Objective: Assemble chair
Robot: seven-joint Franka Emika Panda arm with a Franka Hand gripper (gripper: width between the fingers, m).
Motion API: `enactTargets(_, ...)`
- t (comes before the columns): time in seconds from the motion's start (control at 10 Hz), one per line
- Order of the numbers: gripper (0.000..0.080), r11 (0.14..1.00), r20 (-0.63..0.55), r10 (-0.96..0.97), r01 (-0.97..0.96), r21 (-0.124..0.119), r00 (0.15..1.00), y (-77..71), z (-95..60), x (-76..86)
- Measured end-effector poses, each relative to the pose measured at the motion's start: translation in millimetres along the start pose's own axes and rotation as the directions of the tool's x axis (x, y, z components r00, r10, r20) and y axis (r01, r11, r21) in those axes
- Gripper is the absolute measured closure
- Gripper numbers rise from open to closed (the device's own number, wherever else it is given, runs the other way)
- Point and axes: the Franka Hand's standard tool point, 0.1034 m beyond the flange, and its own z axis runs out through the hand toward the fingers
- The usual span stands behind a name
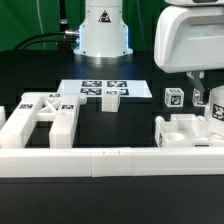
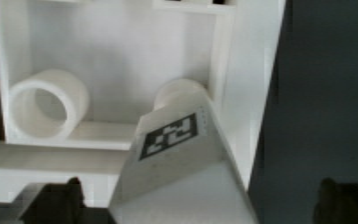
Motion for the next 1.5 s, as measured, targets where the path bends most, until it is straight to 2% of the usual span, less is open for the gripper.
enactTargets(0.1,0.015,0.998,-0.003,-0.067,0.067,-0.008,0.998,0.8,-0.2,0.7)
enactTargets(0.3,0.015,0.997,-0.004,-0.076,0.076,-0.008,0.997,1.1,0.0,0.8)
enactTargets(0.4,0.026,0.997,-0.004,-0.076,0.076,-0.008,0.997,1.2,0.2,0.7)
enactTargets(0.5,0.0408,0.997,-0.003,-0.076,0.076,-0.008,0.997,1.2,0.4,0.7)
enactTargets(0.6,0.0408,0.997,-0.003,-0.076,0.076,-0.008,0.997,1.2,0.4,0.6)
enactTargets(0.7,0.0514,0.997,-0.003,-0.07,0.07,-0.008,0.998,1.2,0.5,0.6)
enactTargets(0.9,0.0514,1.0,-0.004,0.001,-0.001,-0.005,1.0,1.2,0.6,0.5)
enactTargets(1.1,0.0514,0.979,-0.007,0.205,-0.205,0.003,0.979,2.2,1.0,0.3)
enactTargets(1.3,0.0514,0.919,-0.011,0.394,-0.394,0.004,0.919,3.0,1.4,0.2)
enactTargets(1.5,0.0514,0.802,-0.01,0.597,-0.597,0.007,0.802,3.6,1.7,-0.2)
